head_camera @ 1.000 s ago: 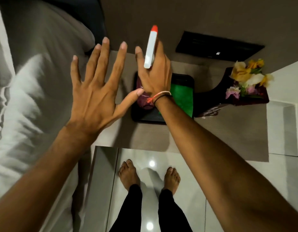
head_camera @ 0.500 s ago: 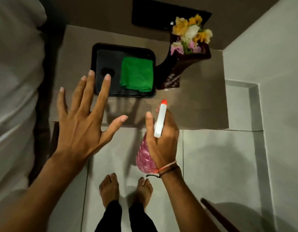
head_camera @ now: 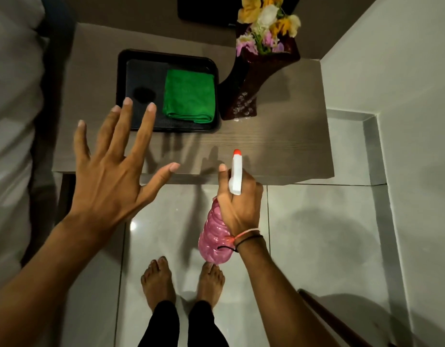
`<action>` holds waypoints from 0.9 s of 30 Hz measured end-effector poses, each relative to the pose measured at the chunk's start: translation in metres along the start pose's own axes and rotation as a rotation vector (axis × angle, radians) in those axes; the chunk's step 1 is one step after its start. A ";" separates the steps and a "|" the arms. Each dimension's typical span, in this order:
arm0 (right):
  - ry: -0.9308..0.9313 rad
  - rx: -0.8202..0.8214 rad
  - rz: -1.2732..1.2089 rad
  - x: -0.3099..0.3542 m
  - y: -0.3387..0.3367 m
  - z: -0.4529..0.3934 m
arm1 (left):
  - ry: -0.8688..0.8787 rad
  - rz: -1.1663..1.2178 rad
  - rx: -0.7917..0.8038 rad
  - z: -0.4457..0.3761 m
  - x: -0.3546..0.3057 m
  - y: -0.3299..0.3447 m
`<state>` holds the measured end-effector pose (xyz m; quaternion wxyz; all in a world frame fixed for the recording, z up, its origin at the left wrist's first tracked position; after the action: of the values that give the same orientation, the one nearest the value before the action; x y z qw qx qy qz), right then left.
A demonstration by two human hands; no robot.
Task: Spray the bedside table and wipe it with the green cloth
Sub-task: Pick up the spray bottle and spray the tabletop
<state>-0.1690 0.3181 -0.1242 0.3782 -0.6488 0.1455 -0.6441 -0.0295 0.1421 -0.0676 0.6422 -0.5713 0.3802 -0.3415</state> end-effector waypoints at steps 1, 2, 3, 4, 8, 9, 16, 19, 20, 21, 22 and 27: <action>-0.020 0.007 -0.002 0.001 0.002 0.003 | 0.001 -0.001 0.005 0.000 0.001 0.001; -0.045 0.013 -0.004 0.003 0.005 0.006 | 0.001 0.003 0.020 0.000 0.003 0.001; -0.064 0.023 -0.013 0.005 0.007 0.009 | 0.000 0.006 0.020 0.000 0.004 0.002; -0.075 0.030 -0.027 0.008 0.009 0.011 | -0.008 0.014 0.032 0.001 0.008 0.003; -0.112 -0.010 -0.089 0.017 0.007 0.014 | -0.013 -0.005 0.043 0.003 0.018 0.008; -0.114 -0.025 -0.093 0.020 0.006 0.014 | -0.008 -0.021 0.045 0.004 0.021 0.009; -0.146 -0.146 -0.103 0.032 -0.008 0.011 | -0.011 0.000 0.021 -0.001 0.026 0.009; -0.156 -0.130 -0.104 0.059 0.034 0.003 | -0.087 0.013 0.026 -0.004 0.076 0.008; -0.148 -0.103 -0.104 0.066 0.045 0.001 | -0.125 0.001 0.027 -0.004 0.089 0.006; -0.160 -0.107 -0.116 0.070 0.042 -0.001 | -0.102 -0.010 0.002 -0.007 0.089 0.007; -0.177 -0.105 -0.118 0.072 0.042 -0.002 | -0.089 -0.002 0.011 -0.009 0.089 0.007; -0.318 -0.082 -0.231 0.096 0.028 0.003 | -0.075 0.031 0.003 -0.007 0.079 0.005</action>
<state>-0.1457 0.2351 -0.0736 0.2933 -0.7696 0.0349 -0.5661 0.0020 0.0705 -0.0804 0.6620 -0.5767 0.3644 -0.3106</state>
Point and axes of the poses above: each hand's wrist, its own z-axis away from the middle knuckle, its own y-axis out of the palm, x = y × z, the point moved 7 cm from there along -z, towards the middle knuckle, and after that the axes turned 8 degrees about y, right-handed, at the moved point
